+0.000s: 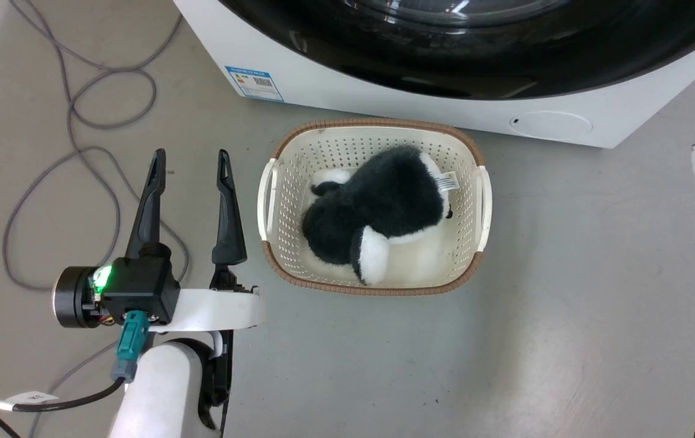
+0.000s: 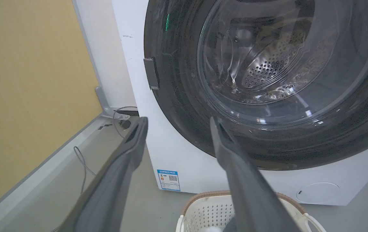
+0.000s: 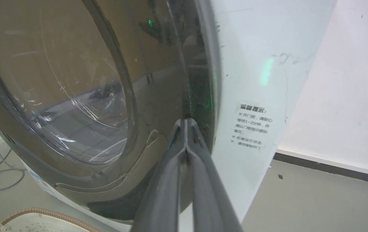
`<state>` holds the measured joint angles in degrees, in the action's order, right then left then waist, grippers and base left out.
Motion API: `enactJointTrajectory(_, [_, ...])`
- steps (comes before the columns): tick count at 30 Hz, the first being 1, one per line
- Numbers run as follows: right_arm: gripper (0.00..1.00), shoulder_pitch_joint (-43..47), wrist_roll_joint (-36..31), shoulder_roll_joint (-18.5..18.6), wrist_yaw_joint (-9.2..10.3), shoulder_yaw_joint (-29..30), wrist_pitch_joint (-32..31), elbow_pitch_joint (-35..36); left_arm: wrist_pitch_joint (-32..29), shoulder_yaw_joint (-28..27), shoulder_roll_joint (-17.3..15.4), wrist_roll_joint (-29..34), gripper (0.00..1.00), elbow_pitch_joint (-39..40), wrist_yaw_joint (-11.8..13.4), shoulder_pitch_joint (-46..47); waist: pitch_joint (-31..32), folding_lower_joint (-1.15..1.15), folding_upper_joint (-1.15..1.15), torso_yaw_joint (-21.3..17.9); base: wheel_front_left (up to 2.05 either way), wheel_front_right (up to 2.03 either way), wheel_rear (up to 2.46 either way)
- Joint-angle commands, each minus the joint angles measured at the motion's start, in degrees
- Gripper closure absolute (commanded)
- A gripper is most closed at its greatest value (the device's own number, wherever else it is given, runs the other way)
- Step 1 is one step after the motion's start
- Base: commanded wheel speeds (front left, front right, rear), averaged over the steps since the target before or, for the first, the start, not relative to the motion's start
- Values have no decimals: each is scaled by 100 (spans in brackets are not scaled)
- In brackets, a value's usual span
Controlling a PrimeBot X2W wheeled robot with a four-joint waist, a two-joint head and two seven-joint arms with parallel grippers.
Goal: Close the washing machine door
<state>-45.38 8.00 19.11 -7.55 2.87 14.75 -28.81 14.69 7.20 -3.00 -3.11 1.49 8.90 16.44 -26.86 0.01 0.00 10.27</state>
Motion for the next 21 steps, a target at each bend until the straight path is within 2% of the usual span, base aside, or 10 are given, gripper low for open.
enactJointTrajectory(1, [100,-31,-53,-46,6,22,25,-5,30,-16,7,21,0,6,20,61,47,-1,0,-23,0,0,0])
enactJointTrajectory(6, [100,280,-92,-180,6,122,25,231,30,-76,9,37,0,-76,30,-53,307,-1,0,-144,0,0,0])
enactJointTrajectory(14, [100,1178,-266,-535,6,126,25,1244,30,-235,-23,100,0,-281,-23,-365,971,-1,0,-562,0,0,0])
enactJointTrajectory(20, [100,1910,-324,-835,6,-10,25,1739,30,-343,-56,119,0,-387,-53,-612,1402,-1,0,-889,0,0,0])
enactJointTrajectory(21, [86,2036,-288,-909,6,9,25,1756,30,-360,-60,114,0,-405,-63,-650,1462,-1,0,-932,0,0,0])
